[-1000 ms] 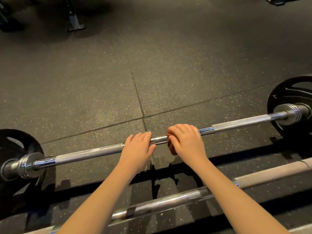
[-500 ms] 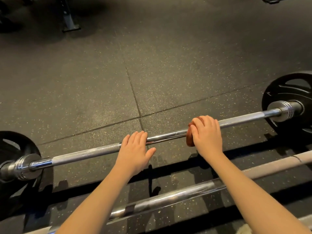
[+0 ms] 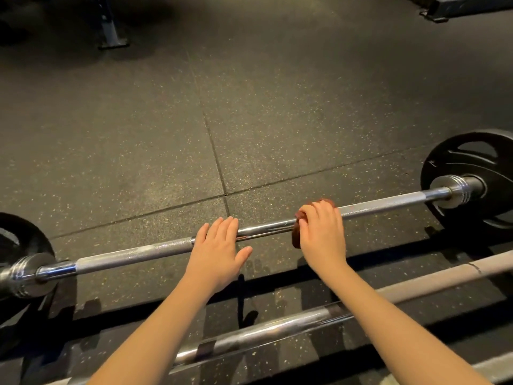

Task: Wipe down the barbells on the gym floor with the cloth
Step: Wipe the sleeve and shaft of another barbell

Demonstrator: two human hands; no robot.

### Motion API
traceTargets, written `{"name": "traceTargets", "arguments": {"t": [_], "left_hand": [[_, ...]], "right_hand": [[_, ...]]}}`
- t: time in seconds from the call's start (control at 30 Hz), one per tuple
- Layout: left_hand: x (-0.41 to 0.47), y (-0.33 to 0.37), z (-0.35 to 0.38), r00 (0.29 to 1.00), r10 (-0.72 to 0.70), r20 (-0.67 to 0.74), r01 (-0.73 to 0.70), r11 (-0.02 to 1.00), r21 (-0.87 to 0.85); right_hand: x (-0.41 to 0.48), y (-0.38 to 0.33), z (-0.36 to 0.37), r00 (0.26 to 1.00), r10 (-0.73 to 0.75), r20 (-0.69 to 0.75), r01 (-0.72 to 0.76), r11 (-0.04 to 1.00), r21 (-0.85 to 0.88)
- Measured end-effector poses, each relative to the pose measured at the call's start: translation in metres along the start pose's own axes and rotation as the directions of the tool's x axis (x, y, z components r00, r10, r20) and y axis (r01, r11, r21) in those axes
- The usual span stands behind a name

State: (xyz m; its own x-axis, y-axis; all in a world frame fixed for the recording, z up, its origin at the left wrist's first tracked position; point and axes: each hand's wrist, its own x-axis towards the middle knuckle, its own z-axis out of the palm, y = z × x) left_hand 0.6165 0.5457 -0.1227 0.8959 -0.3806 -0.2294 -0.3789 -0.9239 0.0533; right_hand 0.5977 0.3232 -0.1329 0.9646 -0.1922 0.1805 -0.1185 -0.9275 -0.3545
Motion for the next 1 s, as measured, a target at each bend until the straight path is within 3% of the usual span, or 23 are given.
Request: {"name": "traceTargets", "arguments": {"t": [0.1, 0.13, 0.23, 0.27, 0.37, 0.43, 0.5, 0.57, 0.63, 0.73, 0.8, 0.83, 0.9, 0.97, 1.0], "left_hand": [[0.001, -0.004, -0.002, 1.000, 0.010, 0.005, -0.010, 1.000, -0.004], [0.001, -0.005, -0.003, 1.000, 0.013, 0.006, -0.013, 1.000, -0.011], [0.002, -0.004, -0.006, 1.000, 0.020, 0.015, -0.019, 1.000, -0.016], [0.002, -0.003, -0.006, 1.000, 0.018, 0.021, -0.018, 1.000, -0.020], [0.000, -0.003, -0.005, 1.000, 0.020, 0.023, -0.019, 0.999, -0.033], [-0.003, -0.007, -0.006, 0.999, 0.043, 0.029, -0.043, 0.999, -0.026], [-0.010, -0.011, -0.008, 0.997, 0.067, 0.027, -0.067, 0.998, -0.021], [-0.018, -0.016, -0.010, 0.997, 0.075, 0.037, -0.074, 0.997, -0.014], [-0.021, -0.018, -0.013, 0.996, 0.067, 0.054, -0.067, 0.998, -0.012], [-0.021, -0.019, -0.017, 0.995, 0.046, 0.086, -0.045, 0.999, -0.020], [-0.025, -0.029, -0.020, 0.994, 0.006, 0.113, -0.004, 1.000, -0.026], [-0.029, -0.037, -0.018, 0.992, -0.022, 0.123, 0.024, 1.000, -0.016], [-0.040, -0.053, -0.016, 0.993, -0.054, 0.105, 0.053, 0.999, 0.003], [-0.047, -0.060, -0.014, 0.993, -0.049, 0.106, 0.048, 0.999, 0.012], [-0.049, -0.060, -0.014, 0.992, -0.054, 0.113, 0.053, 0.999, 0.007]], "right_hand": [[0.013, 0.008, -0.010, 0.973, -0.174, 0.152, 0.165, 0.984, 0.074], [0.023, 0.011, -0.013, 0.974, -0.144, 0.176, 0.143, 0.990, 0.023], [0.037, -0.004, -0.010, 0.985, 0.134, 0.104, -0.126, 0.988, -0.084], [0.032, -0.019, -0.007, 0.984, 0.142, 0.104, -0.135, 0.988, -0.073], [-0.004, -0.041, 0.000, 0.970, -0.188, 0.154, 0.165, 0.975, 0.150], [0.000, -0.023, -0.005, 0.932, -0.316, 0.178, 0.285, 0.941, 0.181], [0.017, -0.007, -0.002, 0.948, -0.272, 0.165, 0.271, 0.962, 0.028], [0.025, -0.014, 0.006, 0.997, -0.039, 0.068, 0.041, 0.999, -0.025], [0.013, -0.040, 0.016, 0.997, 0.075, 0.016, -0.075, 0.997, -0.007], [-0.014, -0.054, 0.021, 0.982, -0.170, 0.077, 0.164, 0.983, 0.088], [-0.006, -0.036, 0.009, 0.945, -0.291, 0.152, 0.285, 0.957, 0.061], [0.002, -0.028, 0.003, 0.941, -0.282, 0.186, 0.288, 0.958, -0.006], [0.016, -0.023, 0.002, 0.964, -0.122, 0.236, 0.158, 0.978, -0.137], [0.017, -0.046, 0.005, 0.977, 0.019, 0.213, 0.019, 0.984, -0.176], [0.009, -0.062, 0.011, 0.980, 0.003, 0.200, 0.025, 0.990, -0.140]]}}
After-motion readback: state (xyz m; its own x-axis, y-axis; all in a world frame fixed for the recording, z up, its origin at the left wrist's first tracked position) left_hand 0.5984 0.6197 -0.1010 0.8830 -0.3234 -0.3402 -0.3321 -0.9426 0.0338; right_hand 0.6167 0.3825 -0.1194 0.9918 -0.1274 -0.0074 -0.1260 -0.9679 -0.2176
